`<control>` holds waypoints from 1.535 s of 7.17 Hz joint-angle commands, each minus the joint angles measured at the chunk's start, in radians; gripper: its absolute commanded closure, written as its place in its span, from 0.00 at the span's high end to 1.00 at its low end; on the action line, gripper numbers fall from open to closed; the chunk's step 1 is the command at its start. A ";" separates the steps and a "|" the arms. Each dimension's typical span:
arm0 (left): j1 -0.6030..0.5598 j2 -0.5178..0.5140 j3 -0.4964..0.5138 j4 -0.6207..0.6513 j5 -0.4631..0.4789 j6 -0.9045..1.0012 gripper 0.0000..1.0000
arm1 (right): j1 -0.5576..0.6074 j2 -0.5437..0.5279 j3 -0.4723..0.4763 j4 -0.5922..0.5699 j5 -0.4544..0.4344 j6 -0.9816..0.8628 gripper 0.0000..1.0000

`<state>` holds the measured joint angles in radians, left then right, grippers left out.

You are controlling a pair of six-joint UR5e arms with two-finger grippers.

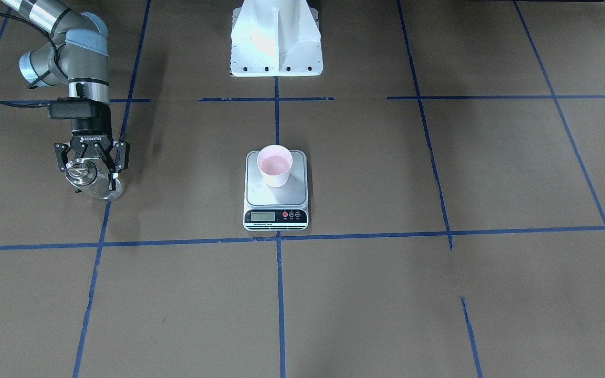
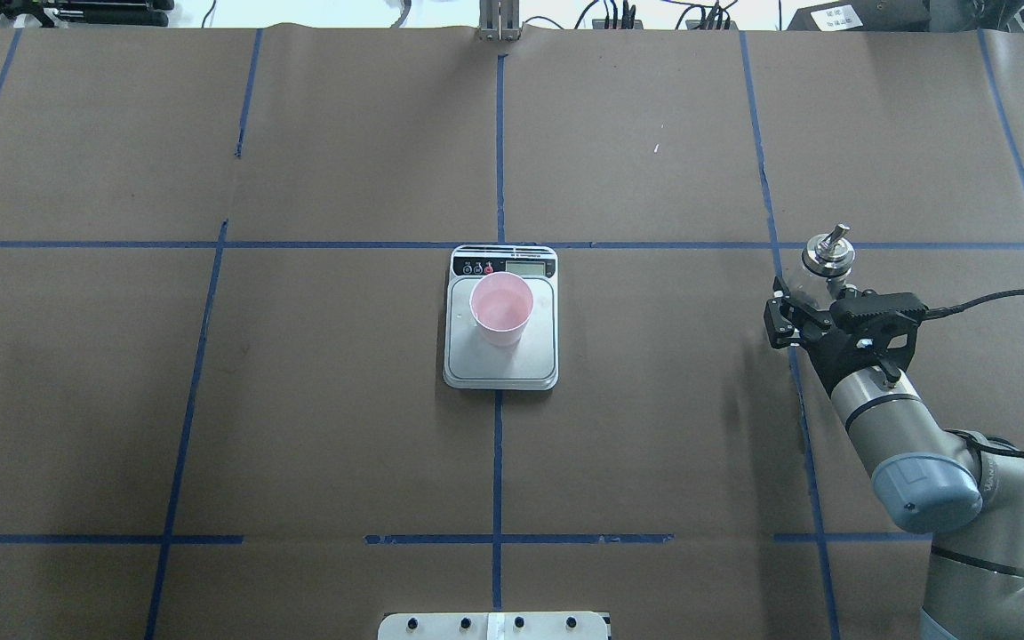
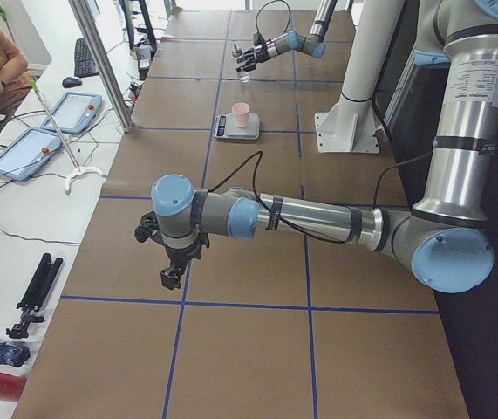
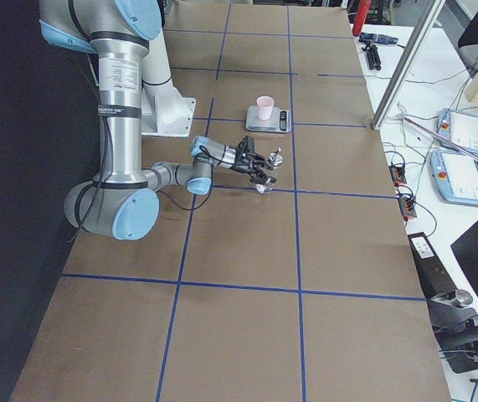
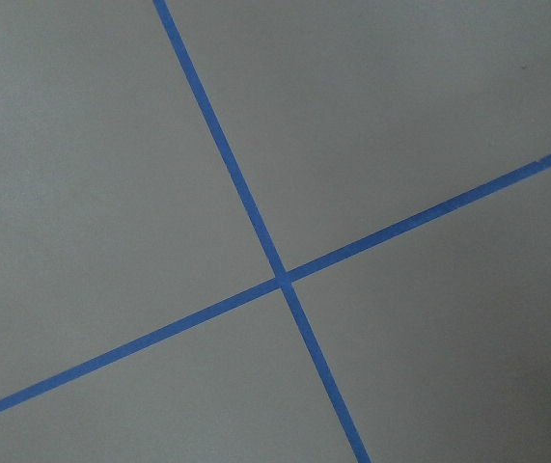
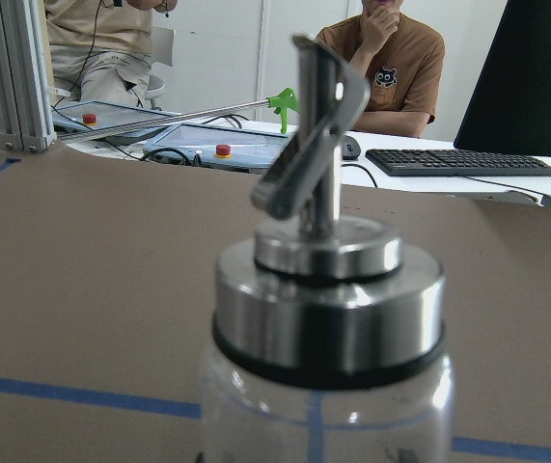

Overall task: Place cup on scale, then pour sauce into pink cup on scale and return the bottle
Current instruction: 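Lower the bottle onto the table with the right gripper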

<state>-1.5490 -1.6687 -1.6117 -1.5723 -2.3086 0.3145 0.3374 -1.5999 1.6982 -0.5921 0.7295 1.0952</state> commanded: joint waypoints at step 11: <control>-0.005 0.000 0.000 0.000 0.000 0.000 1.00 | -0.001 -0.084 0.104 -0.002 0.001 0.068 1.00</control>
<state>-1.5528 -1.6690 -1.6122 -1.5723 -2.3087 0.3145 0.3370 -1.6771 1.7928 -0.5941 0.7296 1.1628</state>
